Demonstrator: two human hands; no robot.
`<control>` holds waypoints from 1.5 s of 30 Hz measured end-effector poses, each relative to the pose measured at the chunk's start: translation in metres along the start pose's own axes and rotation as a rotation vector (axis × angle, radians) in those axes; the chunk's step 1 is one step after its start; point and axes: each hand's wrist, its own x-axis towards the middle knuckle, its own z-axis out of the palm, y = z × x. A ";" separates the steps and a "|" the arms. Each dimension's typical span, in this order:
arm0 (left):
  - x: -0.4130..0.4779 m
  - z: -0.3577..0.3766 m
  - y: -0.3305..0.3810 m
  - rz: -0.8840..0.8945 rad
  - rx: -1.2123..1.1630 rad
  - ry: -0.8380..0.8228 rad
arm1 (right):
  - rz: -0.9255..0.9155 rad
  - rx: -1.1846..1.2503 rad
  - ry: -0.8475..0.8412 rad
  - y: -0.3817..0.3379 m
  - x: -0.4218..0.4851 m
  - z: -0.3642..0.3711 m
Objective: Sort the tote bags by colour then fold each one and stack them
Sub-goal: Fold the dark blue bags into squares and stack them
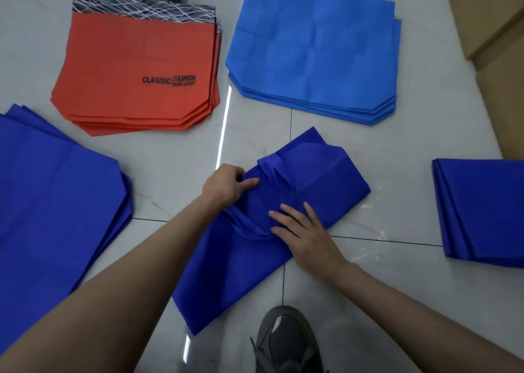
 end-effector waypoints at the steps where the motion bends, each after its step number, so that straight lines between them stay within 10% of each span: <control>1: 0.000 -0.003 -0.003 -0.001 -0.042 0.022 | -0.032 0.003 -0.014 0.003 0.005 -0.002; 13: -0.009 -0.020 -0.030 -0.470 -0.849 -0.076 | 0.053 0.154 -0.471 0.040 0.030 -0.009; 18: -0.018 -0.024 -0.051 -0.061 -0.528 0.106 | 0.082 0.169 -0.385 0.040 0.024 -0.002; 22: -0.029 -0.036 -0.071 0.329 -0.182 -0.058 | 0.190 0.375 -0.281 0.040 0.028 0.004; 26: -0.039 -0.047 -0.052 0.290 -0.528 -0.282 | 0.579 0.962 0.008 0.021 0.043 -0.012; 31: -0.023 -0.029 -0.019 0.052 -0.760 -0.056 | 1.031 1.156 0.278 0.007 0.060 -0.022; 42: 0.009 0.002 0.003 -0.229 -0.493 0.416 | 1.434 0.698 0.302 0.020 0.105 -0.019; 45: 0.000 0.007 0.006 -0.197 -0.303 0.442 | 1.119 0.151 0.333 0.013 0.107 -0.022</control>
